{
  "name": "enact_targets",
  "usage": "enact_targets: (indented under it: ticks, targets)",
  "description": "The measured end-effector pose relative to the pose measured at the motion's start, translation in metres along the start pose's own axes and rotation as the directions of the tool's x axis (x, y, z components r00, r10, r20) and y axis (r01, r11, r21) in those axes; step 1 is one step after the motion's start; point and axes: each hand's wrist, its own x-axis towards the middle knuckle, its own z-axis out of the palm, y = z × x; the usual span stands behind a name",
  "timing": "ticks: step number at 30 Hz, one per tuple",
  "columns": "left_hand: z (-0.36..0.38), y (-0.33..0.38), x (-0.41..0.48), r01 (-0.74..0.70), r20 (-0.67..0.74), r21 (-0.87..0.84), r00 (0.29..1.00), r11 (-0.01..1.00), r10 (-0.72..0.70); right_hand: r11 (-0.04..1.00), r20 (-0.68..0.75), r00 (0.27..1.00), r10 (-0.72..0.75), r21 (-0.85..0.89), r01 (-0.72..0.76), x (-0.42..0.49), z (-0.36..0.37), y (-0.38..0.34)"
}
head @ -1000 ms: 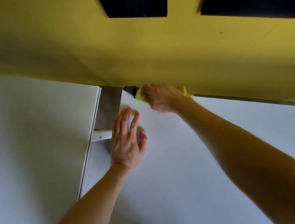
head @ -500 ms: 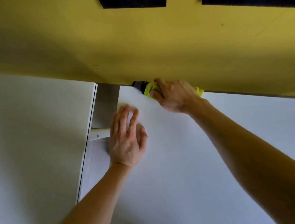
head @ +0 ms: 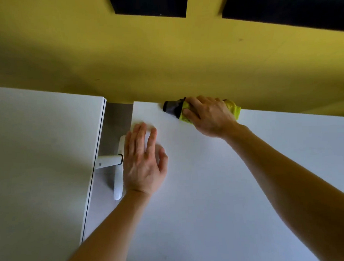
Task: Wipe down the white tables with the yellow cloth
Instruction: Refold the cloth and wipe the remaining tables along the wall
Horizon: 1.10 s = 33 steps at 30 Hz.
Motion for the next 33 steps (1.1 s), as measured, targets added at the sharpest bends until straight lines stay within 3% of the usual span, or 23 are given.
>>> enact_targets:
  ticks: [6, 8, 11, 15, 18, 21, 25, 28, 33]
  targets:
    - [0.001, 0.001, -0.002, 0.020, -0.026, 0.023, 0.999, 1.000, -0.019, 0.984, 0.149, 0.975, -0.166, 0.087, 0.154, 0.082, 0.016, -0.100]
    - [0.001, 0.003, -0.002, 0.011, -0.026, 0.017, 1.000, 1.000, -0.011, 0.983, 0.164, 0.973, -0.166, 0.103, 0.150, 0.072, 0.012, -0.076]
    - [-0.003, 0.004, 0.002, 0.007, -0.014, -0.013, 1.000, 1.000, -0.007, 0.996, 0.146, 0.989, -0.013, 0.090, 0.000, 0.023, -0.001, 0.004]
    - [-0.003, 0.005, 0.003, 0.018, 0.002, -0.004, 1.000, 1.000, -0.018, 0.996, -0.031, 0.996, 0.085, 0.022, -0.084, -0.033, -0.008, 0.055]
    - [-0.002, 0.005, 0.004, 0.009, -0.010, -0.001, 1.000, 1.000, -0.009, 0.996, -0.001, 0.996, 0.084, -0.002, -0.084, -0.011, -0.003, 0.014]
    - [-0.004, 0.003, 0.004, -0.001, -0.016, 0.024, 1.000, 1.000, 0.001, 0.997, 0.096, 0.993, -0.071, 0.031, 0.068, 0.041, 0.007, -0.056]
    - [-0.005, 0.007, 0.001, 0.001, -0.027, 0.052, 1.000, 0.999, 0.000, 0.977, 0.107, 0.976, -0.188, 0.119, 0.175, 0.074, 0.014, -0.103]
    - [-0.006, 0.008, 0.001, -0.026, -0.031, 0.062, 0.999, 0.998, 0.028, 0.975, 0.080, 0.979, -0.189, 0.131, 0.178, 0.050, 0.010, -0.058]
    - [-0.010, 0.013, 0.002, -0.030, -0.009, 0.236, 0.999, 0.971, 0.033, 0.997, 0.040, 0.999, -0.031, 0.072, 0.028, -0.042, -0.011, 0.102]
